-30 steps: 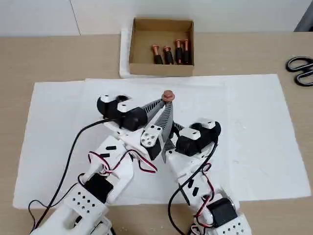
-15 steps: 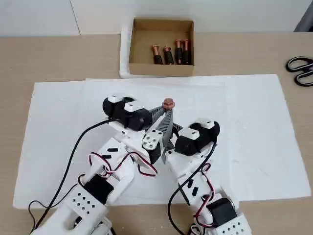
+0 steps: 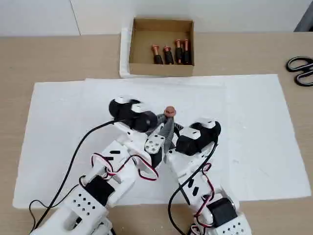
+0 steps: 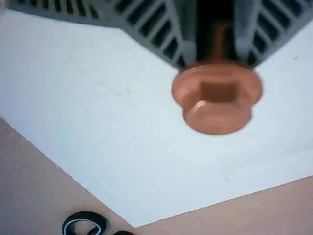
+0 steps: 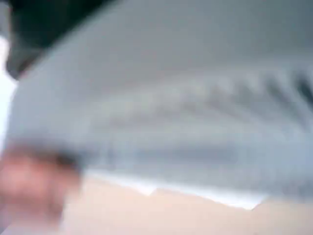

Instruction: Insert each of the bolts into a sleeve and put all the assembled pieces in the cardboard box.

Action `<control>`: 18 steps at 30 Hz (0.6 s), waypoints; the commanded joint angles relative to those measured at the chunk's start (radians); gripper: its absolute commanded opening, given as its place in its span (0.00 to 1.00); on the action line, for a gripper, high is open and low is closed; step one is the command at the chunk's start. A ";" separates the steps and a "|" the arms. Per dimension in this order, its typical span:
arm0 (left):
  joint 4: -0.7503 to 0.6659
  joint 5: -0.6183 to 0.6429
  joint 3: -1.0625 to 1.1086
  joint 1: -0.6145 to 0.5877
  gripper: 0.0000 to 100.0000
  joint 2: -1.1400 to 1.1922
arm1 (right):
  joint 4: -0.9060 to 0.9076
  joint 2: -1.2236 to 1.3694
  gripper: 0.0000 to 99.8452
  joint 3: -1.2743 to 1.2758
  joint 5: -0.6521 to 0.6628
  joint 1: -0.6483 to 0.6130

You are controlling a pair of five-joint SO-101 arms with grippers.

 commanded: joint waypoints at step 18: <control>0.075 -0.075 -0.008 0.008 0.20 -0.020 | -0.019 -0.016 0.00 -0.074 0.000 -0.001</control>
